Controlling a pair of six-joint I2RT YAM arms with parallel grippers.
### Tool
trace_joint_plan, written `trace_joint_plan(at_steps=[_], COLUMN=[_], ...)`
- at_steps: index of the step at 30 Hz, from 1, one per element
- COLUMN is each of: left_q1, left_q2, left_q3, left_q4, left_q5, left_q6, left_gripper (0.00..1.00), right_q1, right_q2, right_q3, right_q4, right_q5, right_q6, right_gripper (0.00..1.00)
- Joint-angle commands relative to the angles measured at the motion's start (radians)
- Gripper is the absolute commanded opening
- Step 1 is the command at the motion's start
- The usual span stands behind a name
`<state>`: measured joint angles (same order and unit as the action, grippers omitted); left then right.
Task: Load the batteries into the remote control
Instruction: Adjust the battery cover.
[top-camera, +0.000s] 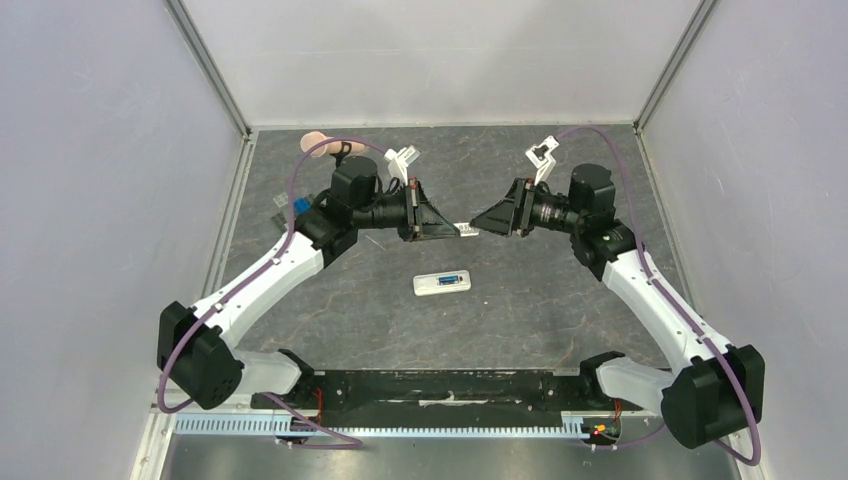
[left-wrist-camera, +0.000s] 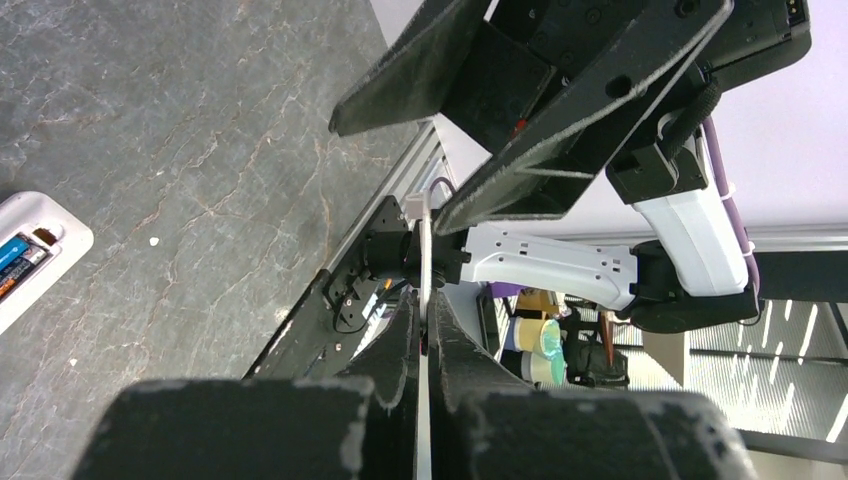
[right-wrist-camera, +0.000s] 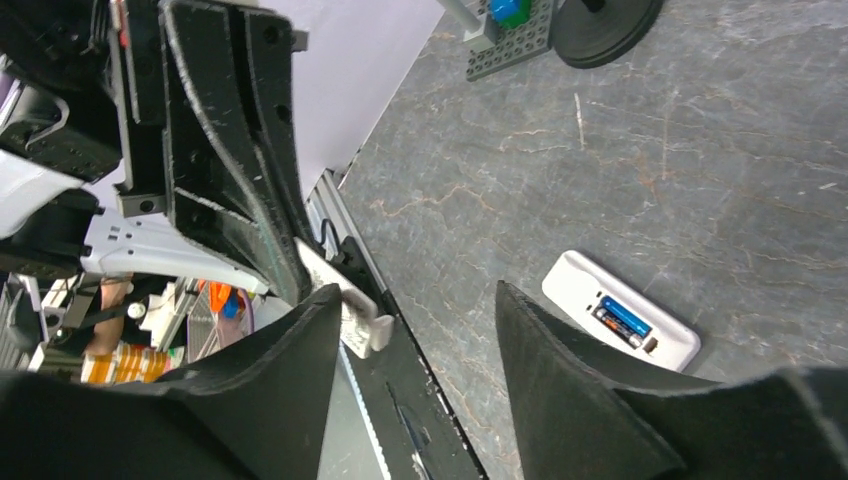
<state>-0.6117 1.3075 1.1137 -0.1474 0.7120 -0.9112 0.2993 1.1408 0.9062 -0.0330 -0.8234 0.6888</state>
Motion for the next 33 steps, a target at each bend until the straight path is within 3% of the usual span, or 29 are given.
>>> trace_joint_plan(at_steps=[1, 10, 17, 20, 23, 26, 29, 33], left_q1=[0.003, 0.012, 0.025, 0.030, 0.034, 0.041, 0.052, 0.062], left_q2=[0.004, 0.013, 0.014, 0.012, 0.002, -0.021, -0.055, -0.083], left_q3=[0.025, 0.015, 0.005, -0.001, -0.022, -0.051, -0.080, -0.139], left_q4=[0.079, 0.093, 0.094, 0.096, 0.106, 0.096, 0.012, -0.074], left_q5=[0.062, 0.075, 0.071, 0.068, 0.053, 0.003, -0.095, -0.221], left_q6=[-0.012, -0.022, -0.022, -0.016, -0.004, 0.026, 0.090, 0.165], left_gripper=[0.02, 0.02, 0.04, 0.18, 0.41, 0.58, 0.63, 0.60], right_q1=[0.039, 0.072, 0.072, 0.072, 0.072, 0.072, 0.073, 0.090], right_q2=[0.000, 0.004, 0.010, 0.007, 0.004, 0.002, 0.009, 0.050], right_q3=[-0.019, -0.039, -0.050, -0.061, -0.080, -0.103, -0.124, -0.134], right_q4=[0.059, 0.125, 0.131, 0.132, 0.140, 0.136, 0.095, -0.015], right_q5=[-0.032, -0.033, -0.054, -0.054, -0.048, -0.035, -0.008, 0.072], right_q6=[0.015, 0.072, 0.097, 0.104, 0.115, 0.113, 0.068, -0.034], right_gripper=[0.58, 0.36, 0.10, 0.00, 0.00, 0.00, 0.00, 0.00])
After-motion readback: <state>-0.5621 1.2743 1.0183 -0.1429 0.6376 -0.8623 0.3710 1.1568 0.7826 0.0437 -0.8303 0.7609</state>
